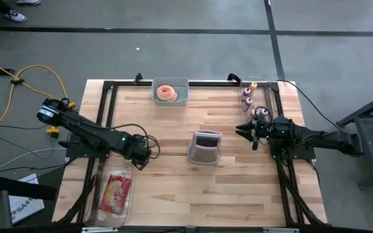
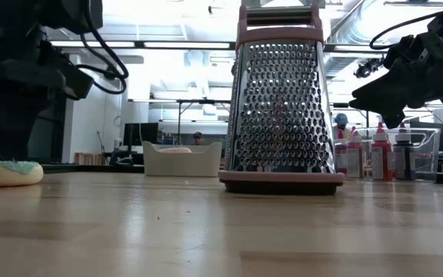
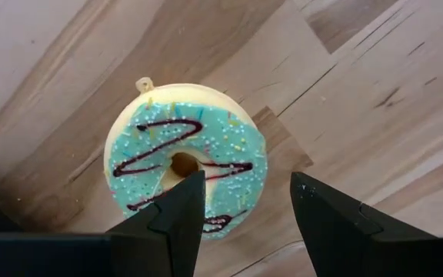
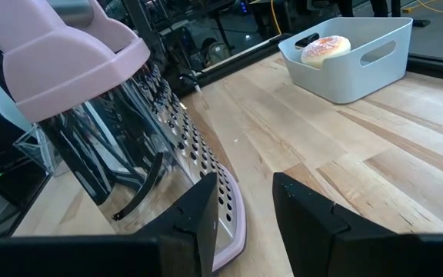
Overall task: Pick & Place Food Item
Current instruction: Put the light blue donut into the gray bin
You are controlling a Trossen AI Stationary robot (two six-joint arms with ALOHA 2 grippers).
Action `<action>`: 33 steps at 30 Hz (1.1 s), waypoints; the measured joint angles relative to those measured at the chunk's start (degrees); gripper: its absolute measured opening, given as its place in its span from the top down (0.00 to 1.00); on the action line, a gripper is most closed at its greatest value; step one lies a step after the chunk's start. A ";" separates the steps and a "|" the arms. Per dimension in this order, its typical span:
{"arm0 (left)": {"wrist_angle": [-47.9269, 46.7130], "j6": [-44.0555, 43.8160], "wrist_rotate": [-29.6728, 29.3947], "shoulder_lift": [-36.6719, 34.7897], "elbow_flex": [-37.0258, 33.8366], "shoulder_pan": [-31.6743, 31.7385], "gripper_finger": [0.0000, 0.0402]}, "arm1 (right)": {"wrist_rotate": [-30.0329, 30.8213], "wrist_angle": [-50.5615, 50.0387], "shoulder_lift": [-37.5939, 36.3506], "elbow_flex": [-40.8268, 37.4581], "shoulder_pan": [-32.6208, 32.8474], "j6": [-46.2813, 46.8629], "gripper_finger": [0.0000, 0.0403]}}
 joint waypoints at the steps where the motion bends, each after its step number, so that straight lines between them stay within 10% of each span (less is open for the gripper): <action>1: -0.01 0.00 0.00 0.31 0.00 -0.03 0.55 | 0.02 0.00 -0.01 0.00 -0.02 -0.02 0.72; 33: 0.60 1.29 0.81 6.99 -0.02 -0.03 0.58 | 0.02 0.00 -0.01 0.00 -0.01 -0.02 0.72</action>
